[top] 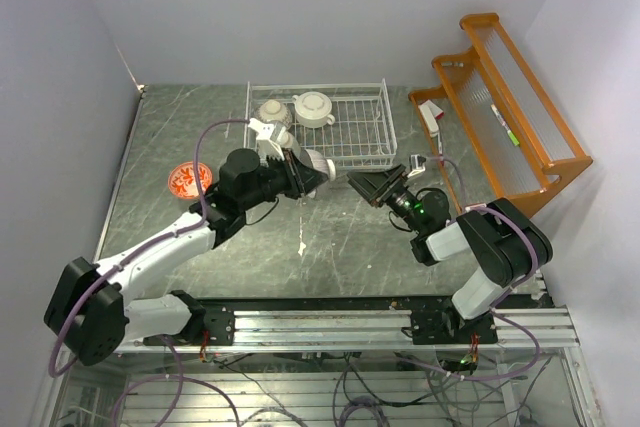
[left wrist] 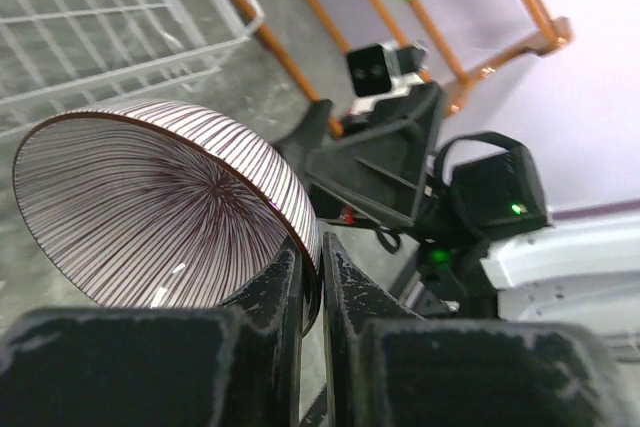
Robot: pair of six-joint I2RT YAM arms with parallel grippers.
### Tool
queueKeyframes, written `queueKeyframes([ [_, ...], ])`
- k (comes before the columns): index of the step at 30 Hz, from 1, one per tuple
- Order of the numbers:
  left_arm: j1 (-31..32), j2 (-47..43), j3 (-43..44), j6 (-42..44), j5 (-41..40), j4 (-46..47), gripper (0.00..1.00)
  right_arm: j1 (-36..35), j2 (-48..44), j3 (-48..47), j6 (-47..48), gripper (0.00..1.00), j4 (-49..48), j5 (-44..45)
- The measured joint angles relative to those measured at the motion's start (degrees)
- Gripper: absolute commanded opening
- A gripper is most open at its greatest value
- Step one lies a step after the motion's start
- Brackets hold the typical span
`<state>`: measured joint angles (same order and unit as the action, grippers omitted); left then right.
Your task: Unload the bowls from the dish rack
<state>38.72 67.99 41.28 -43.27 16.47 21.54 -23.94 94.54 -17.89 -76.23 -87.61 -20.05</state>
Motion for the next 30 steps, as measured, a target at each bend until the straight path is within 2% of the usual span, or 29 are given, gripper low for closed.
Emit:
queueKeyframes([
  [7,0.0,-1.4,10.1,6.8,-12.8,-23.8,0.07,0.5,0.1,0.3,0.0,0.65,0.0,0.1],
  [14,0.0,-1.4,18.0,8.4,-29.6,-43.9,0.07,0.8,1.5,0.3,-0.3,0.63,0.0,-0.1],
  [21,-2.1,-1.1,22.2,7.7,-41.8,-56.1,0.07,1.2,1.5,0.3,-0.5,0.61,0.0,-1.3],
  [30,-14.4,2.2,23.7,11.1,-44.7,-62.3,0.07,2.7,3.3,0.3,-0.5,0.60,0.0,-2.7],
])
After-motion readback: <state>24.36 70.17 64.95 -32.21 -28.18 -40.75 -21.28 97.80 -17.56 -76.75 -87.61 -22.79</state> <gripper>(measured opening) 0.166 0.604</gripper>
